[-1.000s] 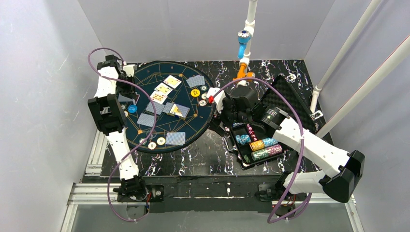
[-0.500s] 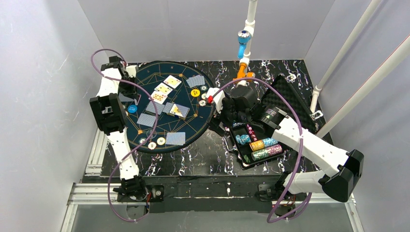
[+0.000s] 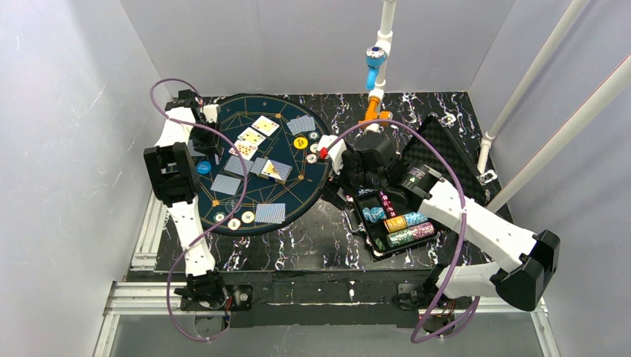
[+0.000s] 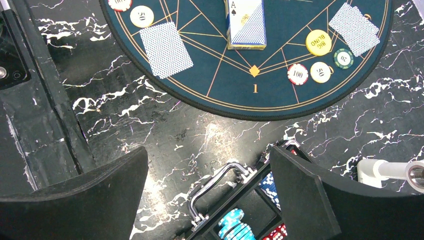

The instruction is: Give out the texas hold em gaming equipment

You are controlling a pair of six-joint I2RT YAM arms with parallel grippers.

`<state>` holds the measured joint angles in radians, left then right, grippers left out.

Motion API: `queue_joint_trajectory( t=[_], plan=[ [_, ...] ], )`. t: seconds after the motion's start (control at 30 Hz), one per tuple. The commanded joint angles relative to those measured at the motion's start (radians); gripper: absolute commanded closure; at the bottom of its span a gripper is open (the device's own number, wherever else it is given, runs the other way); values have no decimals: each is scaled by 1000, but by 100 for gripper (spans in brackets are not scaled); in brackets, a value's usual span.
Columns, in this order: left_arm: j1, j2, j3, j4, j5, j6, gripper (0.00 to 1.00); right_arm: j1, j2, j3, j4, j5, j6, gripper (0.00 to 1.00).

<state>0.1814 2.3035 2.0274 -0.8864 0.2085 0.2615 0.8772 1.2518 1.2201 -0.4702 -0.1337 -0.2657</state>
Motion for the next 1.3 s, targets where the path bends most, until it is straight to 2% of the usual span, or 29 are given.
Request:
queue_joint_trajectory(
  t=[0.0,0.13,0.27,0.57,0.63,0.77,0.97,1.1,1.27],
  plan=[
    [5,-20,-25,-12,-28,10,59,-3,-4,21,18,-7,2,2],
    [5,-28,-31,-11,-22,13,51,-3,-3,21,21,-10,3,2],
    [4,-40,-32,-13,-7,8,35,-3,-4,21,21,-12,1,2],
    [4,-85,-21,-40,41,-28,15,-3,-12,17,23,-13,2,2],
    [2,-110,-19,-51,60,-47,3,-3,-11,15,30,-13,1,2],
    [0,-170,10,-89,69,-64,2,-3,-6,16,49,-16,2,2],
    [2,-295,72,-250,114,-5,2,-3,3,34,62,-24,-5,2],
    [5,-474,-18,-300,173,27,2,-3,-27,43,19,-5,-37,2],
    [3,-705,-209,-342,234,71,2,-3,-105,13,-54,39,-76,2]
  ],
)
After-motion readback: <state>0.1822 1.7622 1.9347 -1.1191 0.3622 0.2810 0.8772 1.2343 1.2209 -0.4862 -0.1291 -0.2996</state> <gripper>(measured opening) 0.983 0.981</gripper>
